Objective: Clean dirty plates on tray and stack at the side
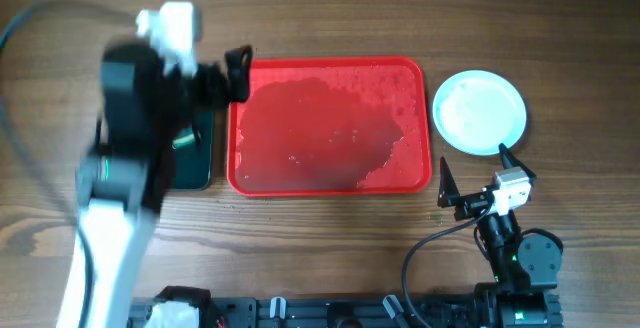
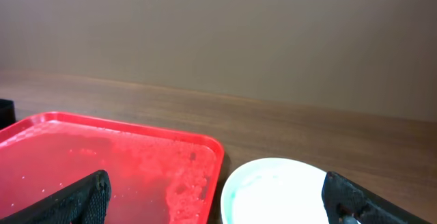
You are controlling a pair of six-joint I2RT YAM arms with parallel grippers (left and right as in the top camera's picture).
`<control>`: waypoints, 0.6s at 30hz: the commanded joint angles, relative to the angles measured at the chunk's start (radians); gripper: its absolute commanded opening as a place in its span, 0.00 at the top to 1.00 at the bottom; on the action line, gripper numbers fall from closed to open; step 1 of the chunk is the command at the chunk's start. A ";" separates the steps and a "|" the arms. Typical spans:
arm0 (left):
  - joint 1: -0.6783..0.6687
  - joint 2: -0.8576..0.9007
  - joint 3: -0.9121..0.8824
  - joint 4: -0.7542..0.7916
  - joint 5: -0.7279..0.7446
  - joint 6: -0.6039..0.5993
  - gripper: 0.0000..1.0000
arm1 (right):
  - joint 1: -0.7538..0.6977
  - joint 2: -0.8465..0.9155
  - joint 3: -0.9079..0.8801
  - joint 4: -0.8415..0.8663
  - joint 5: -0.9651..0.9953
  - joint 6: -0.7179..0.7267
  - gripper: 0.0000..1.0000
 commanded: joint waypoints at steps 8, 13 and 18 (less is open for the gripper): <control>0.133 -0.861 -0.850 0.402 -0.018 0.001 0.00 | 0.004 -0.006 -0.002 0.005 0.011 -0.018 0.00; 0.146 -1.003 -0.954 0.423 -0.018 0.002 0.00 | 0.004 -0.006 -0.002 0.005 0.011 -0.018 0.00; 0.146 -1.051 -1.037 0.484 -0.021 0.002 0.00 | 0.004 -0.006 -0.002 0.005 0.011 -0.017 0.00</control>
